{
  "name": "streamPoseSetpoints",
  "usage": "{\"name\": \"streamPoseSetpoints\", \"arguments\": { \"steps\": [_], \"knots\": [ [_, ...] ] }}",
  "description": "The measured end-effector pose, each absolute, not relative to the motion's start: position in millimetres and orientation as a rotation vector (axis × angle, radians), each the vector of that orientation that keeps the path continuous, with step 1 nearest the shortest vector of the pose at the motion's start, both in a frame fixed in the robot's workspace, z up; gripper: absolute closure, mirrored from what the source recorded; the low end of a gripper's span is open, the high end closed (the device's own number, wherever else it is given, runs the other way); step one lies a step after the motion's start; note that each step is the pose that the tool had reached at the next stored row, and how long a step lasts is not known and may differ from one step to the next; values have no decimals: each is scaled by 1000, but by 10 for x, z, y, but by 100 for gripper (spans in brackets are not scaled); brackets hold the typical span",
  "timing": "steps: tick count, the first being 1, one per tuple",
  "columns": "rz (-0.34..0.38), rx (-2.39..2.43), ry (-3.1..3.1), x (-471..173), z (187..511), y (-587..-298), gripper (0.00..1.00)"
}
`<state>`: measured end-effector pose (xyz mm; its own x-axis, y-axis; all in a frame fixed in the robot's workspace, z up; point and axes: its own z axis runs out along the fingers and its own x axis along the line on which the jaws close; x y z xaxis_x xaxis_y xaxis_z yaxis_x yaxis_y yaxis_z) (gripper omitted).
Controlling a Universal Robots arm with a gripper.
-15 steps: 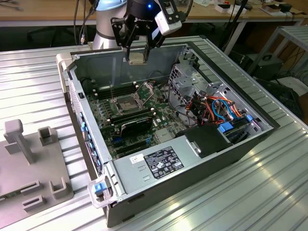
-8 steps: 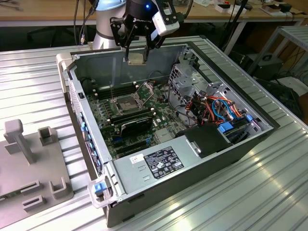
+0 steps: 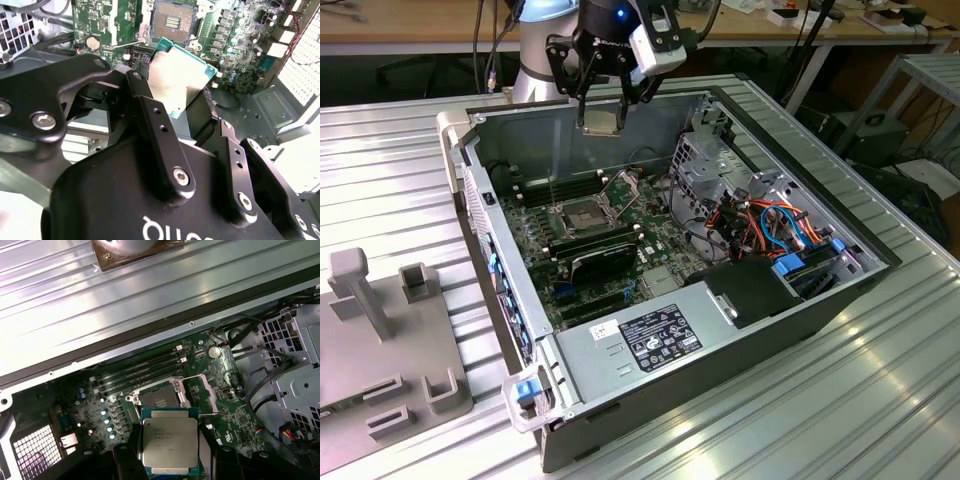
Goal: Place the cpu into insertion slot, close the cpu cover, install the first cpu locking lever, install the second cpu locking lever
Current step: 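Place the cpu into insertion slot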
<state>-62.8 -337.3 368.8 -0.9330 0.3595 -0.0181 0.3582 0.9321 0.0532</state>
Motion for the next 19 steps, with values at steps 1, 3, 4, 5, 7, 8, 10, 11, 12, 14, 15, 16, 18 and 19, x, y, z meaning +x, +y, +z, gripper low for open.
{"name": "streamPoseSetpoints", "arguments": {
  "steps": [1, 3, 4, 5, 7, 8, 10, 11, 12, 14, 15, 16, 18, 19],
  "knots": [
    [76, 577, 3059, -629, 3688, -3373, 45],
    [76, 593, 3056, -631, 3687, -3373, 45],
    [76, 602, 3054, -633, 3687, -3373, 45],
    [76, 609, 3052, -634, 3687, -3373, 45],
    [75, 626, 3049, -635, 3686, -3373, 45],
    [75, 634, 3047, -635, 3686, -3373, 45],
    [75, 651, 3043, -636, 3685, -3373, 45],
    [75, 660, 3041, -636, 3685, -3373, 45],
    [75, 666, 3039, -637, 3685, -3373, 45],
    [75, 679, 3036, -639, 3685, -3373, 45],
    [74, 686, 3035, -640, 3685, -3373, 45],
    [74, 691, 3033, -640, 3685, -3373, 45],
    [74, 701, 3031, -642, 3685, -3373, 45],
    [74, 706, 3030, -642, 3684, -3373, 45]
  ]
}}
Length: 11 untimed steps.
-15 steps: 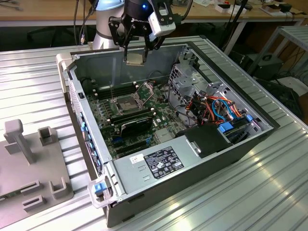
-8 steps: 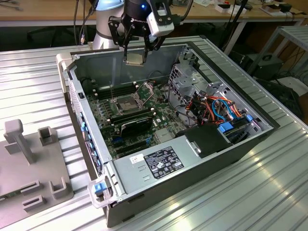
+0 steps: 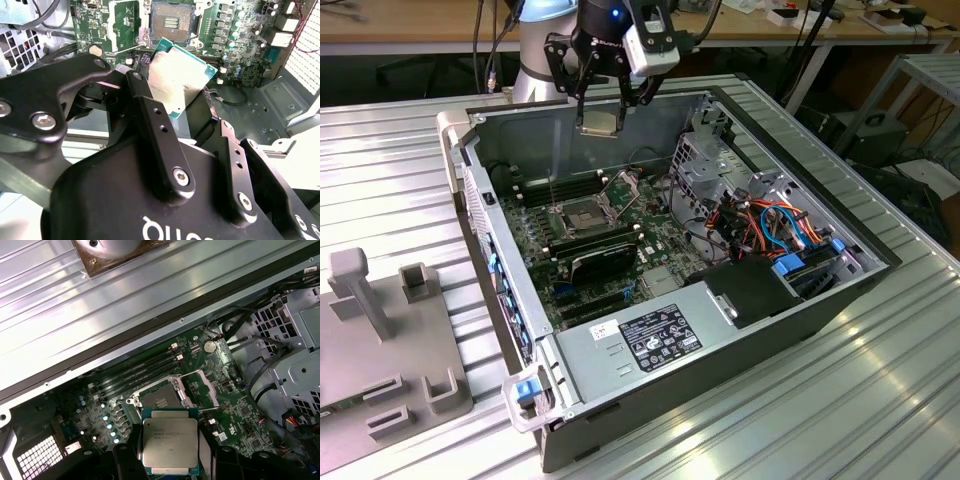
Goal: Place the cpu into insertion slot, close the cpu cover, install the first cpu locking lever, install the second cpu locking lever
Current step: 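Place the cpu into insertion slot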
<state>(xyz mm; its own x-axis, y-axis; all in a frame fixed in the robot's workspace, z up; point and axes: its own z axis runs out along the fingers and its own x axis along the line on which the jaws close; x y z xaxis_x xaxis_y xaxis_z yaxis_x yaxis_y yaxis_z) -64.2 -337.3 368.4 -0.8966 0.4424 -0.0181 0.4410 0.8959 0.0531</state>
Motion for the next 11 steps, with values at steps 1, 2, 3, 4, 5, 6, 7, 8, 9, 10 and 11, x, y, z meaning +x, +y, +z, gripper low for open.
{"name": "streamPoseSetpoints", "arguments": {
  "steps": [1, 2, 3, 4, 5, 6, 7, 8, 9, 10, 11],
  "knots": [
    [74, 713, 3028, -645, 3684, -3373, 45],
    [74, 717, 3027, -644, 3683, -3373, 45],
    [74, 720, 3026, -644, 3683, -3373, 45],
    [74, 721, 3026, -644, 3683, -3373, 45],
    [74, 721, 3026, -645, 3683, -3373, 45],
    [74, 721, 3026, -645, 3683, -3373, 45],
    [74, 721, 3026, -645, 3683, -3373, 45],
    [74, 721, 3026, -645, 3683, -3373, 45],
    [74, 721, 3026, -645, 3683, -3373, 45],
    [74, 721, 3026, -645, 3683, -3373, 45],
    [74, 721, 3026, -645, 3683, -3373, 45]
  ]
}}
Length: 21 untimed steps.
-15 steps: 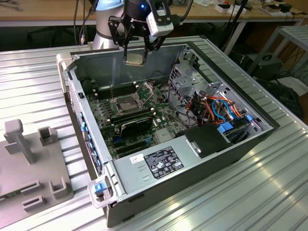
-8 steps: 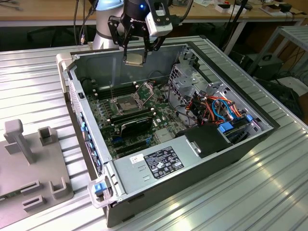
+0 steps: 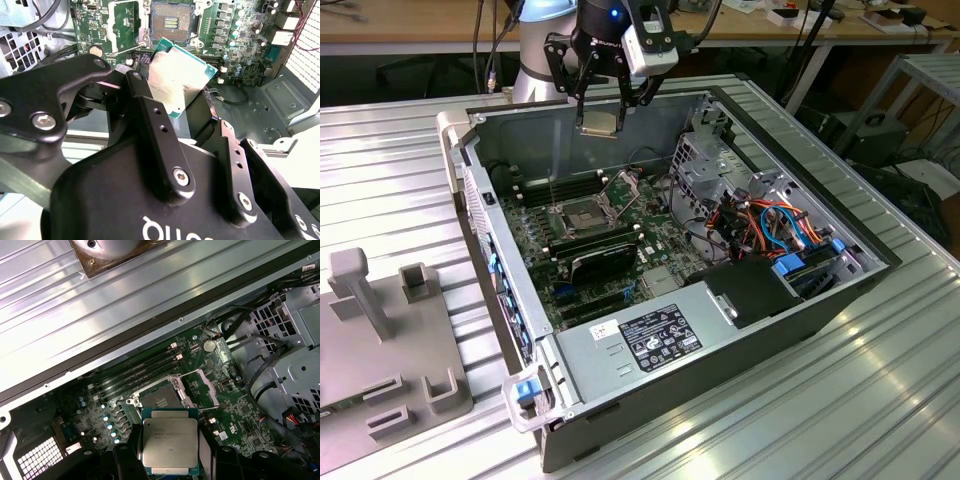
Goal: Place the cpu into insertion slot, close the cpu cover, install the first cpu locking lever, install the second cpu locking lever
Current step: 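Place the cpu into insertion slot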
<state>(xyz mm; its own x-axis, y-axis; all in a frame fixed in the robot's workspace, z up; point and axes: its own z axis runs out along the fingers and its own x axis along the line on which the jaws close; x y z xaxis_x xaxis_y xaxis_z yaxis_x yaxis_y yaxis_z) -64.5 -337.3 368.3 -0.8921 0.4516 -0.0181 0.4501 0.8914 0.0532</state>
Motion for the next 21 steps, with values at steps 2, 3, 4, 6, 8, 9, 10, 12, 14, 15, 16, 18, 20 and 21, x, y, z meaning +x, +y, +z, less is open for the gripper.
{"name": "streamPoseSetpoints", "arguments": {
  "steps": [2, 3, 4, 6, 8, 9, 10, 12, 14, 15, 16, 18, 20, 21],
  "knots": [
    [74, 721, 3026, -645, 3683, -3373, 45],
    [74, 722, 3026, -645, 3683, -3373, 45],
    [74, 722, 3026, -645, 3683, -3373, 45],
    [74, 723, 3026, -645, 3683, -3373, 45],
    [74, 737, 3022, -645, 3683, -3373, 45],
    [74, 744, 3020, -646, 3683, -3373, 45],
    [74, 748, 3019, -646, 3683, -3373, 45],
    [74, 754, 3017, -646, 3683, -3373, 45],
    [73, 755, 3017, -646, 3683, -3373, 45],
    [73, 755, 3017, -646, 3683, -3373, 45],
    [73, 755, 3017, -646, 3683, -3373, 45],
    [73, 755, 3017, -646, 3683, -3373, 45],
    [73, 755, 3017, -646, 3683, -3373, 45],
    [73, 755, 3017, -646, 3683, -3373, 45]
  ]
}}
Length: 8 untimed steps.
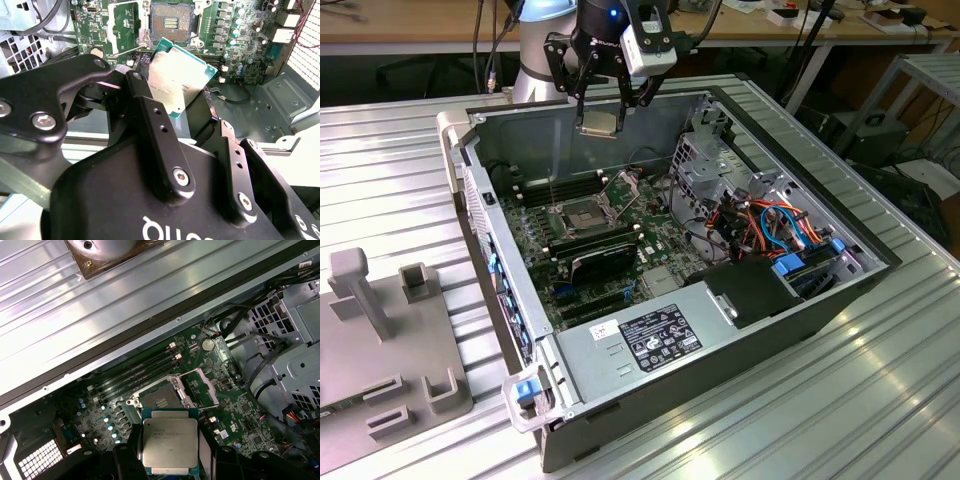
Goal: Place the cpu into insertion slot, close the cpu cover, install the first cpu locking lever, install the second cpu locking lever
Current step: 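Place the cpu into insertion slot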
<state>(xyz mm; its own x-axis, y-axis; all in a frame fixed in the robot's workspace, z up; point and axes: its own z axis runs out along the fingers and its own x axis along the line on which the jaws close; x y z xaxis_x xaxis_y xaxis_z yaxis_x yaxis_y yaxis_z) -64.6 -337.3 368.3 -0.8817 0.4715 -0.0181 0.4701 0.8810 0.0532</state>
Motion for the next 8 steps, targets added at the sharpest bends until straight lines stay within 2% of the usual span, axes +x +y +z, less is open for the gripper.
{"name": "streamPoseSetpoints", "arguments": {
  "steps": [8],
  "knots": [
    [73, 808, 3003, -646, 3679, -3373, 45]
  ]
}}
